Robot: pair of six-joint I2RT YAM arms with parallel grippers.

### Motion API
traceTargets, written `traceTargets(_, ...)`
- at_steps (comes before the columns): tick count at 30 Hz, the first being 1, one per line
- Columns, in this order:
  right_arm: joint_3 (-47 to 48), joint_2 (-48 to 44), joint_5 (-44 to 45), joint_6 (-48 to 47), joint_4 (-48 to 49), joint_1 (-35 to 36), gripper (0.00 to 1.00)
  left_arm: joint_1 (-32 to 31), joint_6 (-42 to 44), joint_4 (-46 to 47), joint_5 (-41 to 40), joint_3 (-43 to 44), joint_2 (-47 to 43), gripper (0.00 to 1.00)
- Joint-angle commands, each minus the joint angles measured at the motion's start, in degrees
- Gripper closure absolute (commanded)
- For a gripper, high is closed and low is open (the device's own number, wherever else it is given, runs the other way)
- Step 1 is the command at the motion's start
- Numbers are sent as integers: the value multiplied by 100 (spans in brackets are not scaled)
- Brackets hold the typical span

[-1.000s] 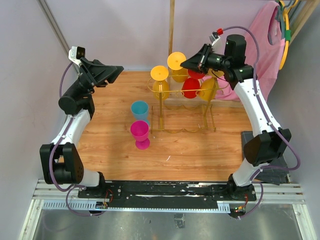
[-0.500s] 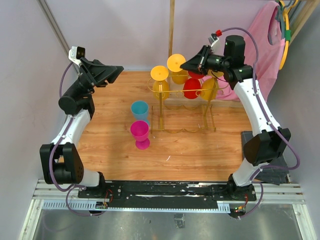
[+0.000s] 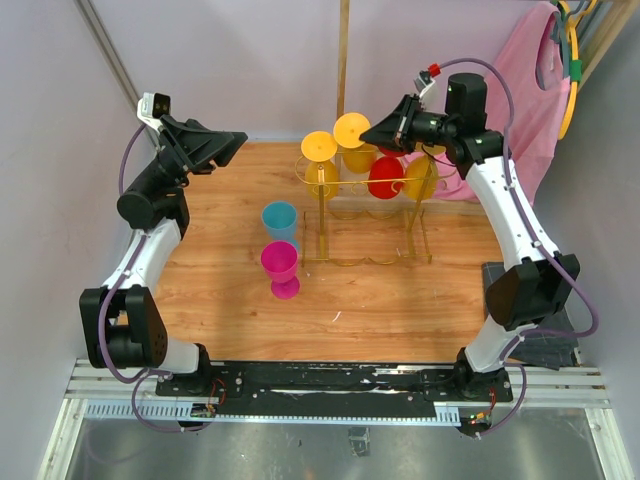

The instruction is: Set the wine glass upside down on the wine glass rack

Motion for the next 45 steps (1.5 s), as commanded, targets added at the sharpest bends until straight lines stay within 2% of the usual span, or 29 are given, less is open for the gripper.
traceTargets(1, -83, -111, -131, -93, -1, 60, 99, 58, -233, 372, -2, 11, 22, 50)
traceTargets(15, -414, -481, -140, -82, 2, 183, 98, 58, -222, 356, -17, -32, -38, 50)
traceTargets(24, -659, -803, -71, -79, -33, 206, 80, 58, -196, 303, -24, -57, -91, 50)
traceTargets(26, -740, -874, -72, -77, -38, 210, 73, 58, -194, 284, -19, -62, -108, 50)
traceTargets(39, -927, -1327, -28, -174, -205, 206, 71, 58, -82, 127, 28, -42, -221, 50)
traceTargets(45, -965, -1764, 93, -305, -373, 189, 70, 58, 685, -849, 369, -25, -418, 51)
